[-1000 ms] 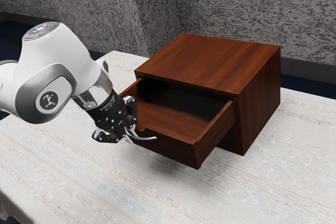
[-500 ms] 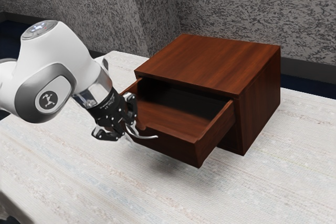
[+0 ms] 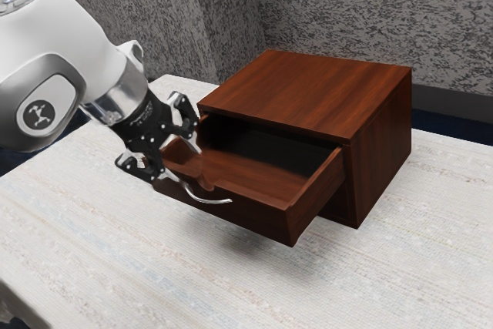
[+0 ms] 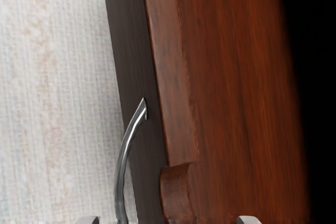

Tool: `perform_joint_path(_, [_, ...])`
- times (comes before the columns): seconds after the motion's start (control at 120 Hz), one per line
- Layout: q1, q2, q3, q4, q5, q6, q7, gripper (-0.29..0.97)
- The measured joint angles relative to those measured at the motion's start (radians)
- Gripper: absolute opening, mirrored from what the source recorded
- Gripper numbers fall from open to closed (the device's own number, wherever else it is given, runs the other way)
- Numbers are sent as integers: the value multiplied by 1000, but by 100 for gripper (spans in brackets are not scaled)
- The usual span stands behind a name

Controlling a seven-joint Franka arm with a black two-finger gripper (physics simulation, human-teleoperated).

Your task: Pull the drawer handle with one arm to open the drawer

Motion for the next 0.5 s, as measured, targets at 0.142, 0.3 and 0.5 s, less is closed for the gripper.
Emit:
perform_joint_path(0.142, [-8, 19, 4, 235, -52, -199, 3, 51])
perform_joint_path(0.3, [-32, 67, 11, 393, -103, -441, -23, 60])
perform_joint_path(0.5, [-44, 71, 0, 384, -91, -601, -45, 65])
